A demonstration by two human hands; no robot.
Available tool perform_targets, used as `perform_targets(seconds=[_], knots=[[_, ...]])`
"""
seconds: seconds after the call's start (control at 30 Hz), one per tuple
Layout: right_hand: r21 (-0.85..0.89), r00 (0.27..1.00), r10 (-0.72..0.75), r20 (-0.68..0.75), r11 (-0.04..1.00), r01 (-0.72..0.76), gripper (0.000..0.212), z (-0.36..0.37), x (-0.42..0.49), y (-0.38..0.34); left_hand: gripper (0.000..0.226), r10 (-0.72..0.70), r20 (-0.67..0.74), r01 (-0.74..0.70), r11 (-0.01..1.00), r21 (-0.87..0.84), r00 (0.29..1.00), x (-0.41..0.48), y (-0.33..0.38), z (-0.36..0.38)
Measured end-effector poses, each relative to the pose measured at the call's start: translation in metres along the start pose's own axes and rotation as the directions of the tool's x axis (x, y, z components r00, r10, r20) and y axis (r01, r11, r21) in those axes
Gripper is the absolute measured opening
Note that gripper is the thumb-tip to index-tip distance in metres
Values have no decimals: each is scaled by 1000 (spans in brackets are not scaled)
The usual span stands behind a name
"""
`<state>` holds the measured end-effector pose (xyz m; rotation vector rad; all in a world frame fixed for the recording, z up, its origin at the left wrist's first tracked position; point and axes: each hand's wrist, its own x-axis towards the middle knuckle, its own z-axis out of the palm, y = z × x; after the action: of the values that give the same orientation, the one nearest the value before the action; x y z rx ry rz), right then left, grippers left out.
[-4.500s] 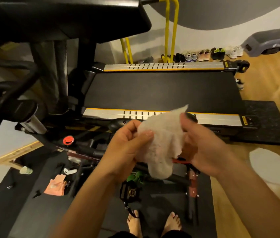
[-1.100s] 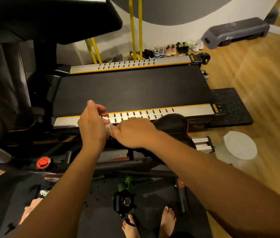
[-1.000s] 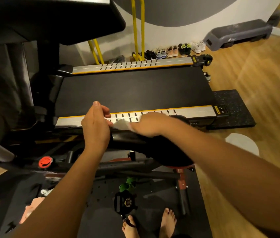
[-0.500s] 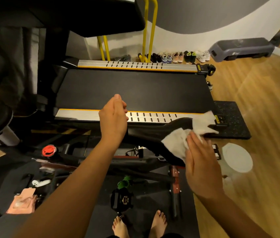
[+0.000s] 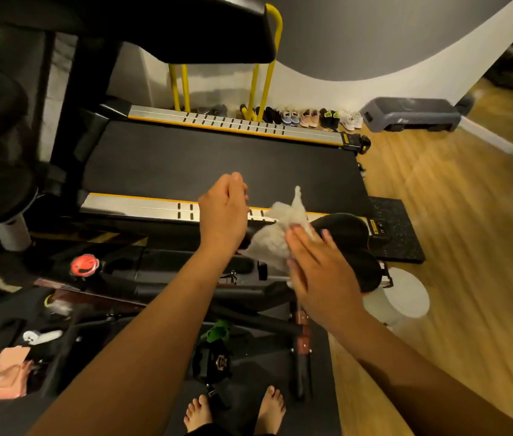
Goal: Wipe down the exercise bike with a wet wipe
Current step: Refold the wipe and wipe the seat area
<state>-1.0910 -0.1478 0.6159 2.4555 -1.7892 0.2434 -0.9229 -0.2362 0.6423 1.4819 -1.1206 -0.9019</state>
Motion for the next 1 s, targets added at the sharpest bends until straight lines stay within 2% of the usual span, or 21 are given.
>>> perform_targets(seconds=[0.1, 0.2, 0.3, 0.37, 0.47, 0.53, 0.57, 0.63, 0.7, 0.77, 0.87, 0.93, 1.0], knots=[[18, 979, 205, 19, 978, -206, 56, -9, -44, 45, 33, -29, 44, 30, 999, -12, 999, -7, -6, -5], [26, 918, 386, 91, 921, -390, 59, -22, -46, 69, 30, -153, 38, 156, 982, -105, 987, -23, -26, -13], [154, 822, 529, 209, 813, -562, 45, -30, -16, 64, 30, -312, 56, 316, 926, -207, 949, -43, -53, -19], [317, 694, 661, 286, 618, -719, 43, -32, -7, 59, 31, -418, 114, 433, 877, -211, 901, -56, -69, -17], [489, 452, 801, 393, 234, -840, 53, -21, -22, 46, 34, -510, 283, 561, 816, -141, 813, -75, -81, -9], [597, 286, 809, 513, -97, -796, 61, -16, -39, 31, 31, -482, 390, 554, 828, -90, 784, -85, -79, 0], [653, 251, 780, 574, -251, -715, 63, -16, -45, 21, 28, -453, 444, 534, 842, -71, 773, -88, -75, 3], [683, 234, 698, 677, -476, -554, 63, -18, -53, -4, 26, -383, 548, 471, 882, -23, 744, -95, -69, 10], [675, 293, 616, 731, -590, -442, 55, -22, -46, -33, 30, -325, 615, 392, 919, 28, 718, -102, -63, 15], [703, 353, 611, 709, -564, -434, 45, -29, -23, -48, 37, -304, 643, 401, 916, -5, 703, -105, -53, 16], [701, 354, 626, 695, -480, -528, 31, -49, 18, -45, 35, -386, 651, 640, 741, -205, 654, -97, -38, 9], [709, 441, 580, 685, -391, -586, 37, -54, 19, -36, 33, -359, 664, 637, 735, -233, 657, -91, -37, -3], [717, 542, 482, 689, -342, -607, 42, -53, 5, -36, 26, -337, 631, 606, 748, -271, 699, -92, -40, -18]])
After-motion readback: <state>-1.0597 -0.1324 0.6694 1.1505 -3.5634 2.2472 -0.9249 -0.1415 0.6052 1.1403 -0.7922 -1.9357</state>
